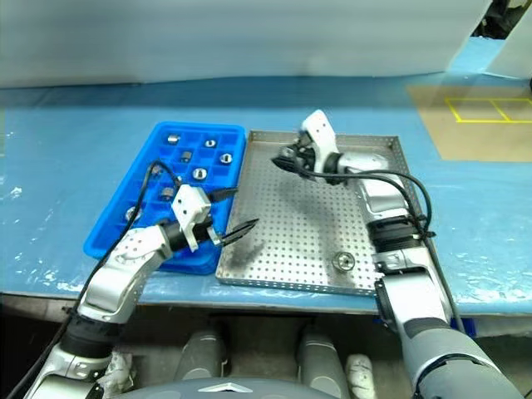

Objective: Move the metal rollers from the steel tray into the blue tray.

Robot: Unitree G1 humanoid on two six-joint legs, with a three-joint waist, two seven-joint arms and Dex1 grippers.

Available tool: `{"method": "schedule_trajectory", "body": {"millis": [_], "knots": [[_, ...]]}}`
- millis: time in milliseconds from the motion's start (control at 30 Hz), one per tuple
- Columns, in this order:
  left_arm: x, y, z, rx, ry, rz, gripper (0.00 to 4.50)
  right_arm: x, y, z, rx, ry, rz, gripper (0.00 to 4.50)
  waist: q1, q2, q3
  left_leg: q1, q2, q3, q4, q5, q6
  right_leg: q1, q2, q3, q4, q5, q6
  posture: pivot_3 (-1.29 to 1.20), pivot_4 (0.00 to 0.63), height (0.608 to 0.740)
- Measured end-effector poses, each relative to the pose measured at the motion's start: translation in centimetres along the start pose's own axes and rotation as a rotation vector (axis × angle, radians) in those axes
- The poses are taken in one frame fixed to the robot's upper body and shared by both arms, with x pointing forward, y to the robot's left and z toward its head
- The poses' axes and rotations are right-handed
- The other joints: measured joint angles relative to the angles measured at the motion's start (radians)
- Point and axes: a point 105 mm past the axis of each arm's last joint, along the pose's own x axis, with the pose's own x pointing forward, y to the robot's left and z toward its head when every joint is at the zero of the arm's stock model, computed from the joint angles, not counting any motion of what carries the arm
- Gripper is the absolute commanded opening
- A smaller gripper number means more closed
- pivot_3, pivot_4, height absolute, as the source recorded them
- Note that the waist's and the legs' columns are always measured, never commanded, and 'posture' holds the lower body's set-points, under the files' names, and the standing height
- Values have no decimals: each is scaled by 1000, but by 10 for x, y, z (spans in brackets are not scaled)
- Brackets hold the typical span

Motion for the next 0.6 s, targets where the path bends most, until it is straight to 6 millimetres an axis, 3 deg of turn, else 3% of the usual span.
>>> {"method": "schedule_trajectory", "body": {"millis": [167, 333, 600], "knots": [[-12, -8, 2, -13, 5, 57, 4500, 42, 32, 0, 20, -15, 110, 1797, 22, 0, 0, -7, 0, -2, 0, 0, 0, -4, -1, -3, 0, 0, 0, 188, 150, 740], [-25, -7, 1, -7, 35, 130, 4500, 68, 53, 1, -10, 4, 191, 1797, 41, 0, 0, -8, 1, -3, 0, 0, -1, -4, -1, -5, -1, 0, 0, 262, 150, 740], [-48, 0, 0, 6, 83, 242, 4500, 75, 61, -40, -66, 157, 246, 1797, 70, 0, 0, -12, 1, -5, 0, 0, -1, -6, -1, -7, -1, 0, 0, 318, 150, 740]]}}
